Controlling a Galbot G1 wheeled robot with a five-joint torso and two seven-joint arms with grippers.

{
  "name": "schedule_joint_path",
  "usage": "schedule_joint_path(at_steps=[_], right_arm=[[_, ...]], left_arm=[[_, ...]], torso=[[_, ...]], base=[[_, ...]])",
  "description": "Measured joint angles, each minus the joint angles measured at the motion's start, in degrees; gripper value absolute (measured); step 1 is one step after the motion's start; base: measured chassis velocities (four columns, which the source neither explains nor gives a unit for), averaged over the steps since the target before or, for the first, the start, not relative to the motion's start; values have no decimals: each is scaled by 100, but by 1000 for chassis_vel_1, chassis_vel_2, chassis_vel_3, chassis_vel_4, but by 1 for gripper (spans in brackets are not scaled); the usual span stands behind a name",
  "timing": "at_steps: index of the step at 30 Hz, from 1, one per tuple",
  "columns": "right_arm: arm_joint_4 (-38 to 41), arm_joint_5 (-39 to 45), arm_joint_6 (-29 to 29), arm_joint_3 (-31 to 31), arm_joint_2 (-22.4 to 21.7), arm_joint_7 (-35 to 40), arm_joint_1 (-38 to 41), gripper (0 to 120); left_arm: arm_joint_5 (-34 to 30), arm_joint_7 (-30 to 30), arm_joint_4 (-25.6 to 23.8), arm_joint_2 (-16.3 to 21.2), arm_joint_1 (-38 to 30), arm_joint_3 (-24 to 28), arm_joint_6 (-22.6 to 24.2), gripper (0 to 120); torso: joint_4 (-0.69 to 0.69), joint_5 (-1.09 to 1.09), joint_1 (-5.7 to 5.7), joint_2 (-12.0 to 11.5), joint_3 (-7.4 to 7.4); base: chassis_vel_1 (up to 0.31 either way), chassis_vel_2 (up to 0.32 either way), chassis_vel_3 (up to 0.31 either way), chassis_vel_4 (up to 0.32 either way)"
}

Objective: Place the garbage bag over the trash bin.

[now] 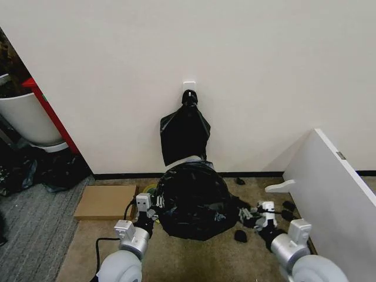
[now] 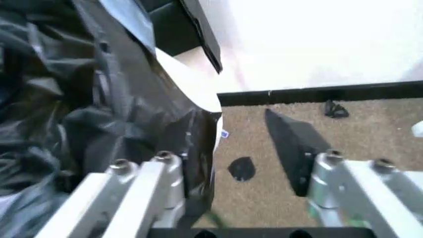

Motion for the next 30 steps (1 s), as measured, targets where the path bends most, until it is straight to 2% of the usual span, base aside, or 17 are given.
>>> schedule_joint_path(at_steps=[4, 5, 8, 10, 12, 17, 18, 22, 30], right_arm=[[606, 35, -271, 459, -80, 61, -351, 56], [606, 35, -271, 459, -80, 61, -351, 56], [972, -137, -315, 607, -93, 61, -495, 68], [1122, -243, -344, 599, -98, 62, -553, 69], [1264, -464, -464, 151, -83, 34, -776, 83], [1274, -960, -577, -751, -157, -207, -523, 98], [1218, -1039, -615, -1020, -250, -261, -318, 100], [1039, -1073, -659, -1320, -470, -310, -2, 100], [839, -1199, -708, -1493, -680, -339, 137, 100]], left_arm=[[2, -38, 94, -19, -107, 2, 40, 1], [2, -38, 94, -19, -107, 2, 40, 1], [6, -61, 129, -45, -141, -29, 66, 1], [65, -59, 129, -58, -129, -42, 67, 1], [376, 46, 81, -111, -12, -1, 27, 1], [682, 149, 140, -168, 41, 107, -58, 1], [719, 158, 145, -166, 40, 119, -71, 1], [783, 209, 139, -96, 36, 129, -98, 1], [835, 258, 219, -37, -85, 190, -163, 1]], torso=[[0, 0, 0, 0, 0], [0, 0, 0, 0, 0], [0, 0, 0, 0, 0], [0, 0, 0, 0, 0], [-1, 1, 0, 0, 0], [0, 0, 0, 0, 0], [0, -1, 0, 0, 0], [1, 0, 0, 0, 0], [0, 0, 0, 0, 0]], base=[[0, 0, 0, 0], [0, 0, 0, 0], [0, 0, 0, 0], [0, 0, 0, 0], [0, 0, 0, 0], [0, 0, 0, 0], [0, 0, 0, 0], [0, 0, 0, 0], [0, 0, 0, 0]])
